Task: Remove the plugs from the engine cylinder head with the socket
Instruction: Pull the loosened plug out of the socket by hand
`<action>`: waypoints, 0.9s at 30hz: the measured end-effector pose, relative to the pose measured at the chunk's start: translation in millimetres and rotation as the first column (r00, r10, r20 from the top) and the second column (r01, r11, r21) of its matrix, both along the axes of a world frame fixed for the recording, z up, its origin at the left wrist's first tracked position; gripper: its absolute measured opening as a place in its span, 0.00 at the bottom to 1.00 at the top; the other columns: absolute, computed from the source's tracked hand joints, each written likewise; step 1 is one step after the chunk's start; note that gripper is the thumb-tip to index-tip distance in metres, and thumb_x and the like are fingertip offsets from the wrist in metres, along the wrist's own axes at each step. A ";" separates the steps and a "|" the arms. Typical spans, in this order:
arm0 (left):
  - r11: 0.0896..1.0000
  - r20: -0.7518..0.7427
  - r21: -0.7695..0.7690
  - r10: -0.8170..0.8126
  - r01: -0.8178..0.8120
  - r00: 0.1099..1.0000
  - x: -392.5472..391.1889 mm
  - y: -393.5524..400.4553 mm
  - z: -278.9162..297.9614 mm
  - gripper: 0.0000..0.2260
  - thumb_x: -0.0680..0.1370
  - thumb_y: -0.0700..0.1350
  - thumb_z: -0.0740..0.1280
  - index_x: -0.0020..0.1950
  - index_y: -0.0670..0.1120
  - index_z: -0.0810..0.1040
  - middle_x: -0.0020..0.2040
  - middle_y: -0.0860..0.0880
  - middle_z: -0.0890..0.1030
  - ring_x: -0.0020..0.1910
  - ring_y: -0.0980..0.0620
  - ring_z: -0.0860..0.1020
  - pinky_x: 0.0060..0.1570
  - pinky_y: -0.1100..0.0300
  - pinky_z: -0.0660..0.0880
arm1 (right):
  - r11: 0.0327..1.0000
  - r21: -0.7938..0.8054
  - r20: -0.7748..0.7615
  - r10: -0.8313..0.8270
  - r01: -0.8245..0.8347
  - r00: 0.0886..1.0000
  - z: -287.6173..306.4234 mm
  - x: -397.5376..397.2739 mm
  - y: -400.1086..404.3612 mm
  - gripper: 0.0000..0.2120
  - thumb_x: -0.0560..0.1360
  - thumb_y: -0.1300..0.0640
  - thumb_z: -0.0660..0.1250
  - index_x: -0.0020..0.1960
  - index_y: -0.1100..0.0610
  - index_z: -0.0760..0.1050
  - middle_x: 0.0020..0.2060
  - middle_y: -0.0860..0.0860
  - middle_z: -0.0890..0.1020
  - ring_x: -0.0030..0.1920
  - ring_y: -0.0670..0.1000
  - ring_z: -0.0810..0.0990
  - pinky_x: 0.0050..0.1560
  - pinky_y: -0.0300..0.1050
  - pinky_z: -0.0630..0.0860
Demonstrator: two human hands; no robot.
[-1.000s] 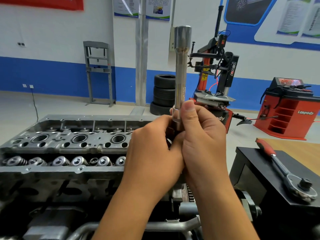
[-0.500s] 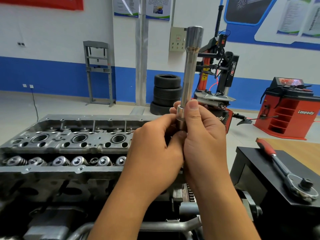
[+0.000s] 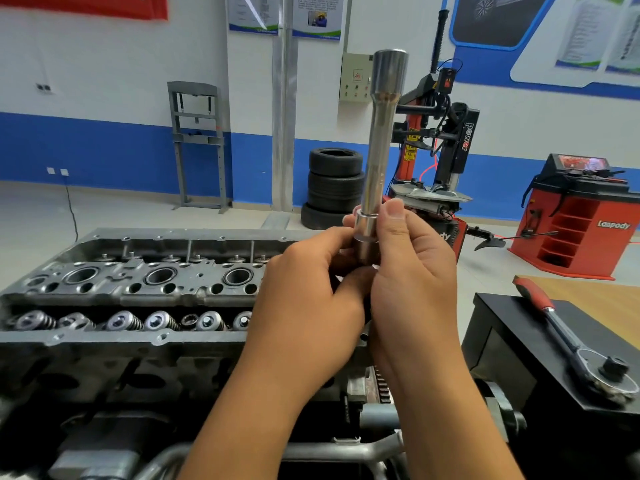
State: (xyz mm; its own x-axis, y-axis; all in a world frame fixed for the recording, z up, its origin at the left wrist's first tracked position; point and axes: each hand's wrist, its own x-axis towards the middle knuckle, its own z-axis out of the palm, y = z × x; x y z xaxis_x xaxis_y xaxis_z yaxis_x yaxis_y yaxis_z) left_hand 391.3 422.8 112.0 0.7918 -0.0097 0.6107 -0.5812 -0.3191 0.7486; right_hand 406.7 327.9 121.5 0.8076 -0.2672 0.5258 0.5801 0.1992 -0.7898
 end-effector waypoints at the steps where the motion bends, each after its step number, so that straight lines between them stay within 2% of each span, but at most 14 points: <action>1: 1.000 0.011 -0.006 0.031 -0.031 0.999 0.8 -0.7 -1.0 0.09 0.76 0.49 0.72 0.54 0.61 0.84 0.44 0.62 0.86 0.41 0.58 0.84 0.44 0.51 0.82 | 0.999 0.023 0.000 0.023 -0.023 1.000 -0.2 0.0 -0.7 0.19 0.77 0.43 0.67 0.45 0.60 0.80 0.41 0.62 0.83 0.40 0.63 0.81 0.46 0.62 0.82; 4: 0.995 0.027 0.024 0.092 -0.093 0.995 0.9 -1.4 -1.6 0.12 0.75 0.48 0.75 0.55 0.64 0.85 0.42 0.63 0.85 0.35 0.62 0.81 0.37 0.62 0.76 | 0.994 0.070 0.037 0.080 -0.082 0.996 -1.6 -0.8 -1.6 0.12 0.73 0.49 0.75 0.49 0.56 0.78 0.40 0.52 0.84 0.37 0.49 0.84 0.40 0.50 0.83; 5: 0.995 0.025 0.042 0.091 -0.092 0.995 0.1 -1.2 -0.9 0.13 0.75 0.49 0.74 0.56 0.65 0.84 0.42 0.63 0.85 0.35 0.61 0.81 0.36 0.62 0.77 | 0.994 0.066 0.052 0.079 -0.083 0.995 -2.3 -0.4 -2.0 0.13 0.74 0.50 0.76 0.50 0.57 0.78 0.39 0.51 0.84 0.36 0.47 0.83 0.39 0.47 0.83; 7: 0.996 0.008 0.071 0.051 -0.052 0.999 -1.0 -1.5 1.4 0.13 0.77 0.53 0.69 0.59 0.66 0.82 0.45 0.63 0.86 0.40 0.59 0.83 0.41 0.56 0.82 | 0.998 0.024 0.065 0.052 -0.054 0.997 -3.0 1.5 -2.7 0.12 0.76 0.48 0.72 0.49 0.57 0.80 0.41 0.53 0.85 0.38 0.46 0.83 0.41 0.44 0.82; 9: 0.996 -0.007 0.082 0.021 -0.021 1.000 -2.2 -1.3 2.5 0.12 0.77 0.54 0.65 0.59 0.63 0.81 0.45 0.61 0.86 0.45 0.57 0.85 0.46 0.50 0.83 | 0.999 -0.013 0.050 0.047 -0.046 0.998 -2.2 2.4 -2.7 0.15 0.78 0.44 0.68 0.47 0.56 0.83 0.43 0.56 0.86 0.42 0.49 0.83 0.45 0.47 0.82; 11: 0.996 0.004 0.086 0.032 -0.032 0.999 -3.4 -1.3 3.1 0.12 0.77 0.54 0.65 0.59 0.62 0.81 0.44 0.61 0.86 0.45 0.57 0.84 0.47 0.49 0.83 | 0.998 -0.016 0.026 0.062 -0.061 0.998 -0.7 2.7 -1.5 0.19 0.78 0.42 0.66 0.46 0.58 0.83 0.41 0.56 0.84 0.43 0.50 0.81 0.47 0.51 0.80; 14: 0.994 0.010 0.077 0.082 -0.083 0.997 -4.0 -2.2 3.2 0.13 0.78 0.53 0.70 0.61 0.65 0.80 0.43 0.62 0.86 0.43 0.58 0.84 0.45 0.51 0.83 | 0.998 0.015 0.021 0.063 -0.063 0.998 -0.5 1.5 -1.1 0.15 0.76 0.43 0.70 0.48 0.55 0.81 0.40 0.54 0.83 0.41 0.51 0.81 0.46 0.55 0.82; 16: 0.990 0.003 0.078 0.116 -0.116 0.993 -3.9 -2.4 2.6 0.15 0.77 0.51 0.72 0.61 0.67 0.80 0.41 0.61 0.85 0.40 0.59 0.84 0.42 0.53 0.83 | 0.999 0.022 0.007 0.047 -0.047 0.999 -0.6 -0.3 -1.6 0.15 0.73 0.43 0.73 0.50 0.55 0.79 0.43 0.56 0.85 0.41 0.50 0.82 0.49 0.62 0.84; 20: 0.990 0.032 0.076 0.119 -0.121 0.992 -4.8 -2.2 2.6 0.13 0.78 0.50 0.72 0.59 0.66 0.81 0.39 0.60 0.84 0.38 0.58 0.83 0.38 0.55 0.82 | 0.999 -0.018 0.004 0.042 -0.042 0.999 0.3 -2.2 -0.4 0.18 0.76 0.41 0.68 0.48 0.58 0.81 0.42 0.62 0.82 0.41 0.51 0.80 0.49 0.66 0.81; 24: 0.996 0.032 0.077 0.037 -0.040 0.999 -3.6 0.6 3.2 0.09 0.81 0.44 0.69 0.57 0.59 0.82 0.40 0.57 0.85 0.38 0.54 0.83 0.39 0.52 0.81 | 0.999 -0.023 0.024 0.036 -0.035 0.999 -0.5 -0.4 0.8 0.21 0.78 0.40 0.67 0.47 0.59 0.82 0.37 0.54 0.81 0.40 0.51 0.79 0.44 0.54 0.79; 25: 0.997 0.031 0.072 0.028 -0.031 0.999 -3.8 1.3 3.3 0.10 0.81 0.44 0.69 0.57 0.58 0.82 0.40 0.58 0.85 0.38 0.55 0.83 0.39 0.54 0.81 | 0.999 -0.009 0.023 0.032 -0.032 0.999 -0.6 -0.1 0.8 0.19 0.78 0.40 0.68 0.47 0.57 0.82 0.37 0.52 0.82 0.40 0.51 0.80 0.44 0.51 0.79; 27: 0.998 0.026 0.050 0.041 -0.042 0.999 -4.1 2.4 2.9 0.13 0.79 0.45 0.72 0.59 0.61 0.83 0.39 0.60 0.85 0.38 0.58 0.83 0.36 0.65 0.78 | 0.998 0.047 0.021 0.034 -0.035 0.999 -0.7 0.1 -0.5 0.14 0.75 0.43 0.71 0.47 0.54 0.80 0.38 0.50 0.83 0.40 0.49 0.81 0.43 0.46 0.81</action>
State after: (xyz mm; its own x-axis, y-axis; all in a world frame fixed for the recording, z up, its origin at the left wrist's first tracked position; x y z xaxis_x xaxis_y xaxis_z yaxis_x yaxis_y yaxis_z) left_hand 387.2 425.2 114.8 0.7764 -0.0084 0.6302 -0.5854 -0.3801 0.7161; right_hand 406.8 327.4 120.8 0.8063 -0.2643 0.5292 0.5876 0.2558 -0.7676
